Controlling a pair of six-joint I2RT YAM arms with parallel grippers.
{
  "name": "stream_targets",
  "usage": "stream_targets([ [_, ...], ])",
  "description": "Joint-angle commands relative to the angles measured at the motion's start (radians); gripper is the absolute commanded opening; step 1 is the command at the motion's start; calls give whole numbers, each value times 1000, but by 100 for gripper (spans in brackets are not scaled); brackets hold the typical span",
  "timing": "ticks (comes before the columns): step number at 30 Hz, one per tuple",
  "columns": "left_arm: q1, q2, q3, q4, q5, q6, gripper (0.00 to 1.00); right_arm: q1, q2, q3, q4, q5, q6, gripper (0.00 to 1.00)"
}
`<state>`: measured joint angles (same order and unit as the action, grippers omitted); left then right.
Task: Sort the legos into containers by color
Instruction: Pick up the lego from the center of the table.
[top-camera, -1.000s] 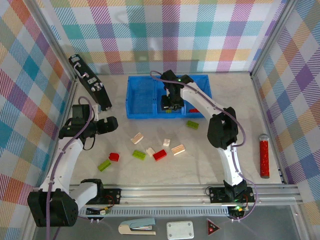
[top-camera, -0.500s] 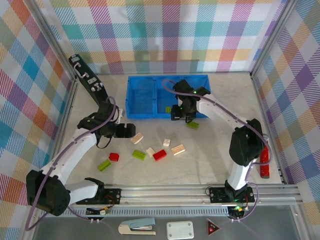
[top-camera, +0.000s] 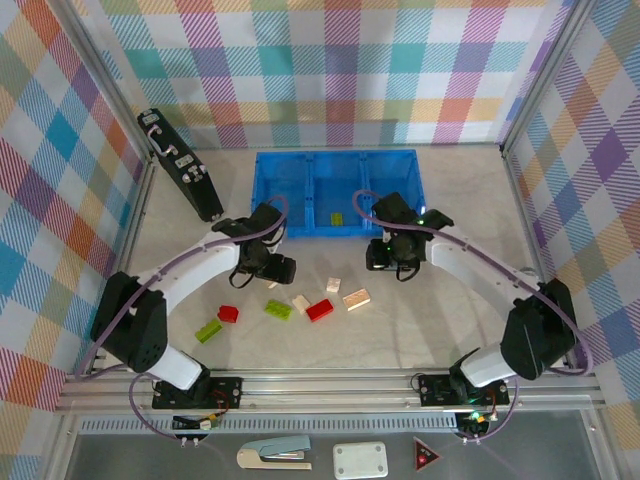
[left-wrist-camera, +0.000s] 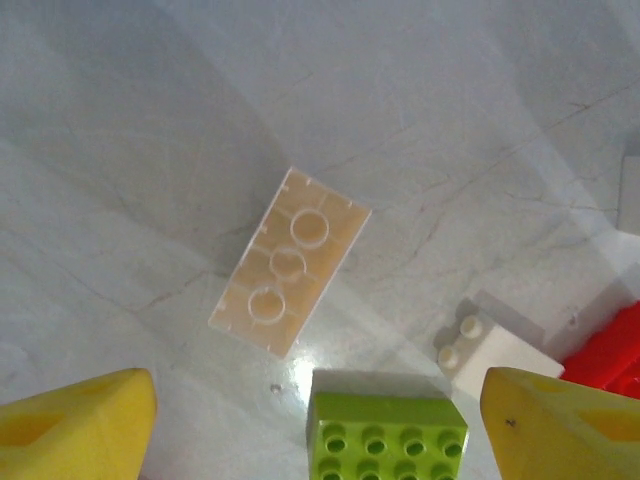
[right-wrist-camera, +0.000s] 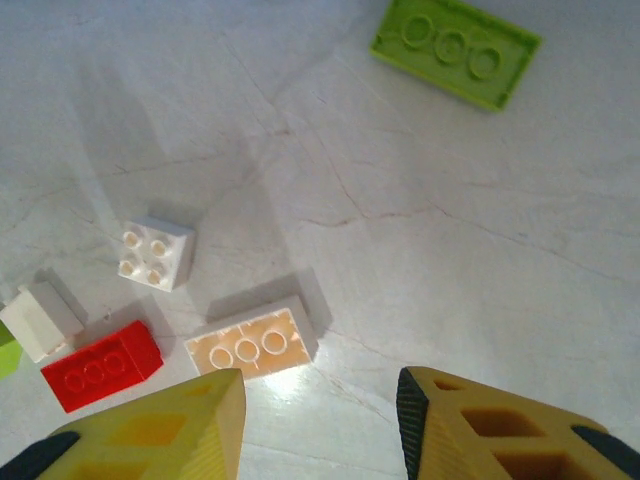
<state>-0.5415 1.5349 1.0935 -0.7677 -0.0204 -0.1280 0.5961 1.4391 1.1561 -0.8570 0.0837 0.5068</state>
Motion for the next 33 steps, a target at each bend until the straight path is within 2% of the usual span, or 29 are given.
stream_targets([
  [1,-12,39,38,-32,-77,73,84,5,-60,-39,-3,30,39,45],
  [7,-12,124,76,-28,-85,160,83,5,-133,-91,-23,53,52,45],
  [13,-12,199,100,11,-73,163,81,5,-184,-124,-51,80,61,45],
  [21,-11,269,95,25,-45,160,70,5,-226,-167,-73,96,62,45],
  [27,-17,287,96,18,-16,160,59,5,-241,-178,-71,97,65,45],
  [33,-23,287,94,13,-10,166,53,5,-230,-157,-80,96,59,45],
])
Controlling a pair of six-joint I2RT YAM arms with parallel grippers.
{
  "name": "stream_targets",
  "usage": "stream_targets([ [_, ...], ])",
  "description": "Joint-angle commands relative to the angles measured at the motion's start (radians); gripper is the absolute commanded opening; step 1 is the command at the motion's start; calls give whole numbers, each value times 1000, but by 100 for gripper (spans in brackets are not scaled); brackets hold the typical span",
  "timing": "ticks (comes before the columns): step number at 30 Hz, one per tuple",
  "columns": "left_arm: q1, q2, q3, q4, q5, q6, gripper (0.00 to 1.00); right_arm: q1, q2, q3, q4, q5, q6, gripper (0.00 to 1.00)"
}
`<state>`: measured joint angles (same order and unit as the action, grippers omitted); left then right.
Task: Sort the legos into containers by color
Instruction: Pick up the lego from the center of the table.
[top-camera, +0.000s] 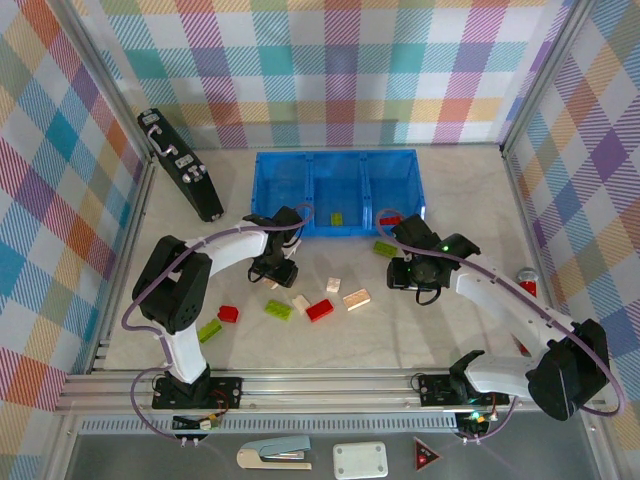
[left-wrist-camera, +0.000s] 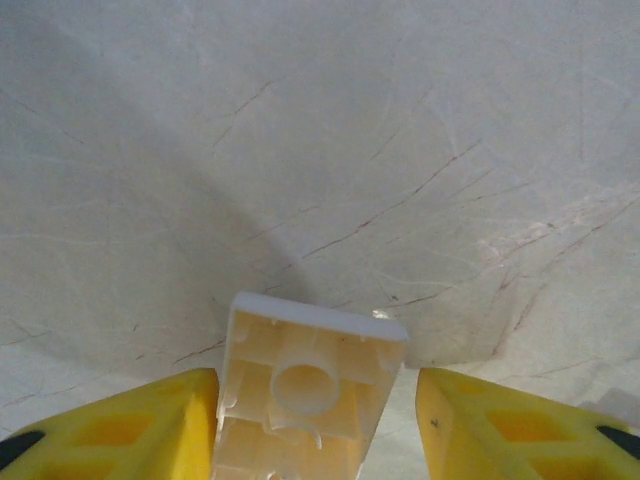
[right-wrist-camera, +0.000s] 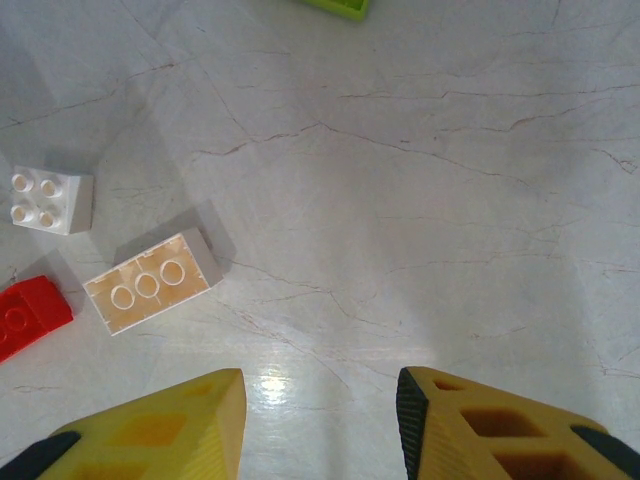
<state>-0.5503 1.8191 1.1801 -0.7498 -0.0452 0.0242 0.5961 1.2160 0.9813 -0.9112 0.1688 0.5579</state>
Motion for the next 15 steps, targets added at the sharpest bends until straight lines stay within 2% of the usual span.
stream_targets([
  [1,-14,2,6,-6,14,14,52,5,-7,21,-30,11,8,45],
  [15,-22,-19,-13,10,23,-16,39,5,-19,32,-49,14,8,45],
])
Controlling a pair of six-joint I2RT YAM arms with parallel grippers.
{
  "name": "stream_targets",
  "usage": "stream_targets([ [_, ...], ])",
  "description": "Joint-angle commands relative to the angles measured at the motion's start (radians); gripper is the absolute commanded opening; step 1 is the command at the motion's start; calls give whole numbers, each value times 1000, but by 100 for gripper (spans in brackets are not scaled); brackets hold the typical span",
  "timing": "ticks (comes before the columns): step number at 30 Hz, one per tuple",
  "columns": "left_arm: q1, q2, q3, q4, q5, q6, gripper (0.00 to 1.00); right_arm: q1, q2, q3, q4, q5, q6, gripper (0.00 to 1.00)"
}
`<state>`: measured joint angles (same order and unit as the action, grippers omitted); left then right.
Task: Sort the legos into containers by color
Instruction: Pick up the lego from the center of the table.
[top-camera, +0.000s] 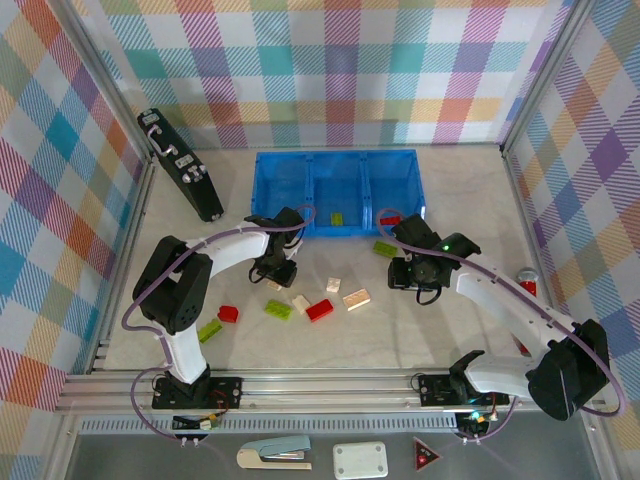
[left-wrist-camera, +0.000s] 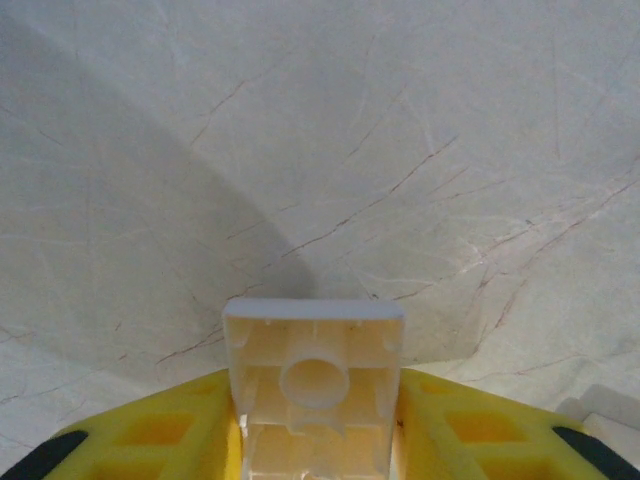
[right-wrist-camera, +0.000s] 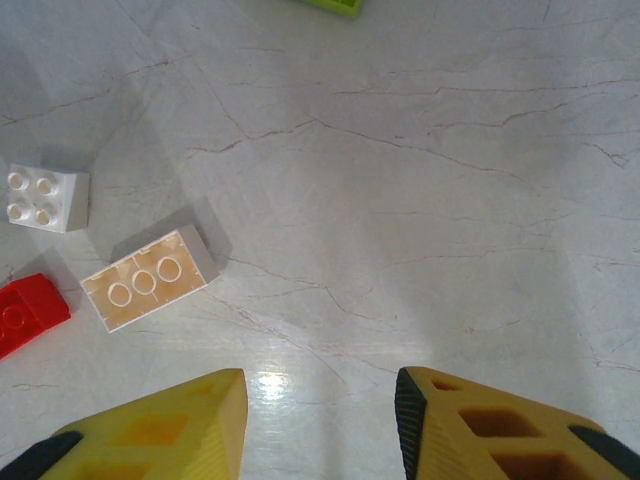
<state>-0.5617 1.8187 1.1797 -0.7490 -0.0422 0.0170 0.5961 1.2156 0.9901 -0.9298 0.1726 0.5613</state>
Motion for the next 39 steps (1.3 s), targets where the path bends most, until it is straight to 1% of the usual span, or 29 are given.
stream_targets([
  [1,-9,-22,-15,12,22,-12,39,5,-20,24,-29,10,5,45],
  [11,-9,-79,-9,17,14,-58,36,5,-39,21,-41,16,6,45],
  [24,3,-126,140,-48,-37,-177,34,5,-69,3,-61,25,2,45],
  [31,30,-93,266,-70,-58,-218,33,5,-90,-14,-78,36,1,45],
  [39,88,13,445,-98,-70,-226,32,5,-129,-31,-98,47,12,45],
])
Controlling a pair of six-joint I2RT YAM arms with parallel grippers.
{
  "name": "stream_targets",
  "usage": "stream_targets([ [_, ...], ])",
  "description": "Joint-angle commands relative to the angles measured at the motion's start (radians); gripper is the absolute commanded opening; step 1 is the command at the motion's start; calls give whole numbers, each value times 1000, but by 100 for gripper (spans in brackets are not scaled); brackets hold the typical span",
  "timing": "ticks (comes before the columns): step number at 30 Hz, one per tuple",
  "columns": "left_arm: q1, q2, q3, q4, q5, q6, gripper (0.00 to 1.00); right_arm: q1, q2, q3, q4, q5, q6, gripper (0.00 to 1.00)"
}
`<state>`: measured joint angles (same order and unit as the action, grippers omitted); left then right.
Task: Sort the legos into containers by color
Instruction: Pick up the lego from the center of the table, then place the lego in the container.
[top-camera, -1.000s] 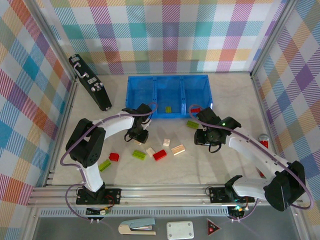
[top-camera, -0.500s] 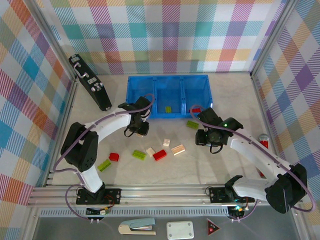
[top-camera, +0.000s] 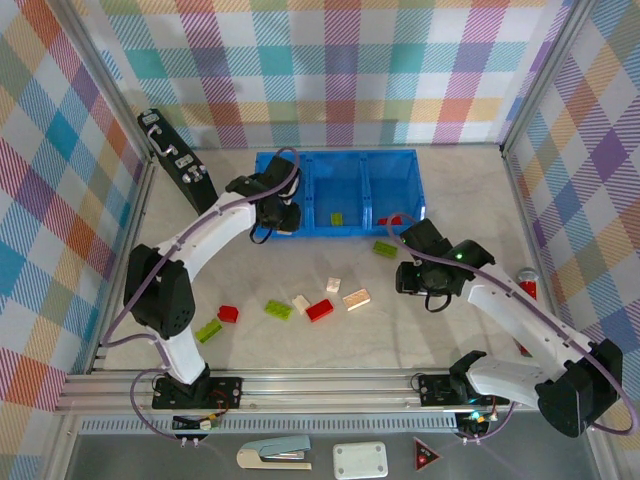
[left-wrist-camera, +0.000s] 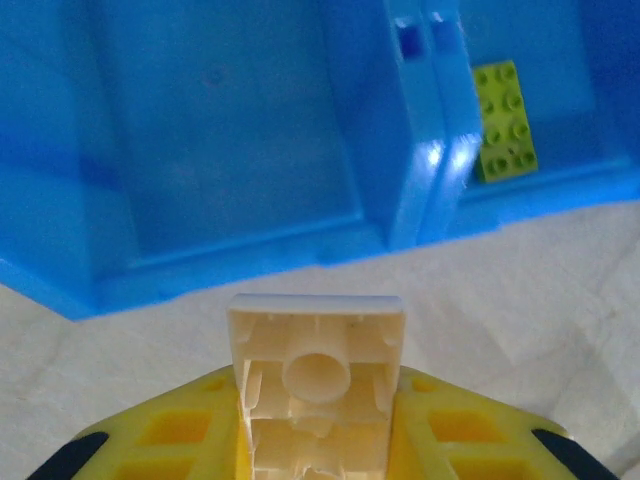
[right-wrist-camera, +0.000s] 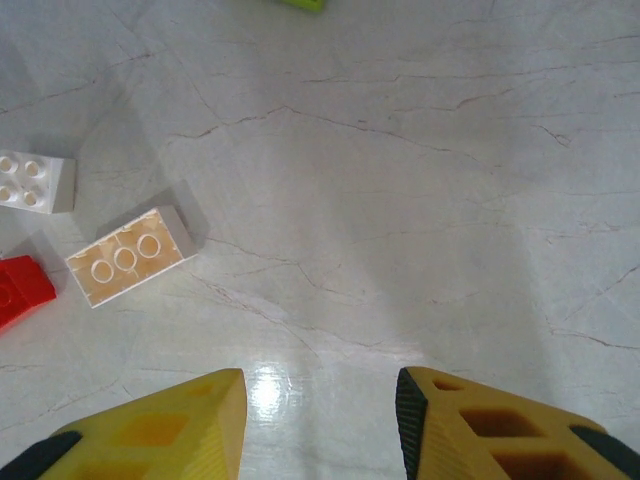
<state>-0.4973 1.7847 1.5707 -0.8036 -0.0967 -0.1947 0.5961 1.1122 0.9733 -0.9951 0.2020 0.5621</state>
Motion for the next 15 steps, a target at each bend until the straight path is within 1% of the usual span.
stream_targets([
  [1,31,62,74,-44,-14,-12,32,5,-29,-15,-34,19,14,45],
  [9,87,204,231,-47,25,-2,32,4,-27,-8,-48,20,34,45],
  [15,130,304,311,-43,51,-3,32,4,-31,-4,-60,20,50,45],
])
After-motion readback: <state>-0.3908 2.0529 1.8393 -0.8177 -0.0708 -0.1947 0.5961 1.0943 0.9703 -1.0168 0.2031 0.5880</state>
